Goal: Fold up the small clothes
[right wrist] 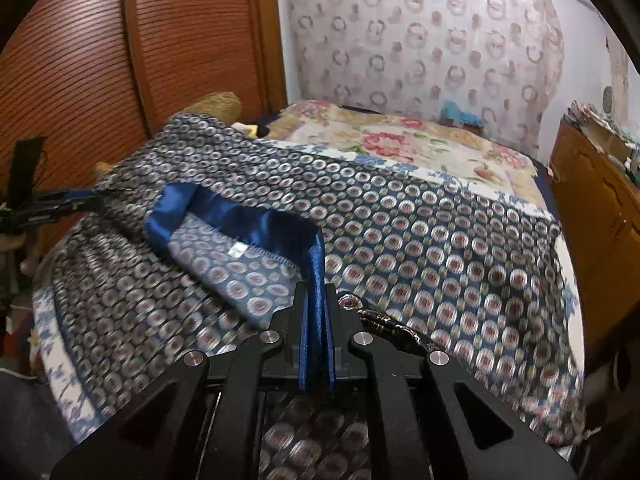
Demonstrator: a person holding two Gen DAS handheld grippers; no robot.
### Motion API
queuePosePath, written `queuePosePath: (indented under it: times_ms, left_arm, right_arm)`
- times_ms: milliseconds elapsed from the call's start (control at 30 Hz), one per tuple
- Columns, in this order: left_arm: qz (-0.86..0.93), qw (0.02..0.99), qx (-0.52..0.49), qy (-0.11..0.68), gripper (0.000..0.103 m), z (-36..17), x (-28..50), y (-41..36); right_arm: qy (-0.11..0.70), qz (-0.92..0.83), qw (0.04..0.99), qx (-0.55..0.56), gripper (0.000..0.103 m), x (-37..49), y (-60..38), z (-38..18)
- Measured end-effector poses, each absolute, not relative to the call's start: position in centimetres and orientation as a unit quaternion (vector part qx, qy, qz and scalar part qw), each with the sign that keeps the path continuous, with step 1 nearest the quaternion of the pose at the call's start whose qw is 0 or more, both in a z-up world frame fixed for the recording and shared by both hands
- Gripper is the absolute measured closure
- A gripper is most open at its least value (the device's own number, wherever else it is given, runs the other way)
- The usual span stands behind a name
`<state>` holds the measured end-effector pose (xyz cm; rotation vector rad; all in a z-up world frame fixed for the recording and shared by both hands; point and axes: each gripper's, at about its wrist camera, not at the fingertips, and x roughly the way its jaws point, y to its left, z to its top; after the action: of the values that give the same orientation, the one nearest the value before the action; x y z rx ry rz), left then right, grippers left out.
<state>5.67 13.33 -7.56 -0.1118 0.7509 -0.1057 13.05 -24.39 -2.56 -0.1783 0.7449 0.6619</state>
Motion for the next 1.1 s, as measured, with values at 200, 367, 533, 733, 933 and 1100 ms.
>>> queuePosePath:
  times_ms: [200, 367, 533, 733, 933, 1100]
  left_arm:
    - [-0.052, 0.93, -0.053, 0.36, 0.056, -7.0, 4.6, 12.9]
    - [-0.054, 0.934, -0.052, 0.348, 0.056, -6.1, 3.7, 12.8]
    - [-0.053, 0.94, -0.056, 0.332, 0.056, -5.0, 3.0, 12.8]
    - [-0.044, 0.944, -0.054, 0.322, 0.056, -4.4, 3.0, 12.9]
    - [-0.033, 0.941, -0.052, 0.333, 0.056, -5.4, 3.1, 13.2]
    - [-0.025, 0.938, -0.058, 0.341, 0.056, -6.5, 3.3, 13.7]
  right_arm:
    - [0.363, 0.316, 0.873, -0.075, 0.099, 10.8, -25.4, -3.4]
    - [0.381, 0.308, 0.869, -0.072, 0.099, 9.6, -26.4, -4.7]
    - [0.38, 0.305, 0.871, -0.066, 0.099, 7.9, -27.4, -4.7]
    - [0.376, 0.287, 0.878, -0.075, 0.084, 6.3, -28.2, -4.2]
    - [0.361, 0.266, 0.891, -0.071, 0.056, 5.2, -29.8, -2.9]
    - [0.347, 0.239, 0.904, -0.069, 0.053, 5.1, -31.1, -1.9]
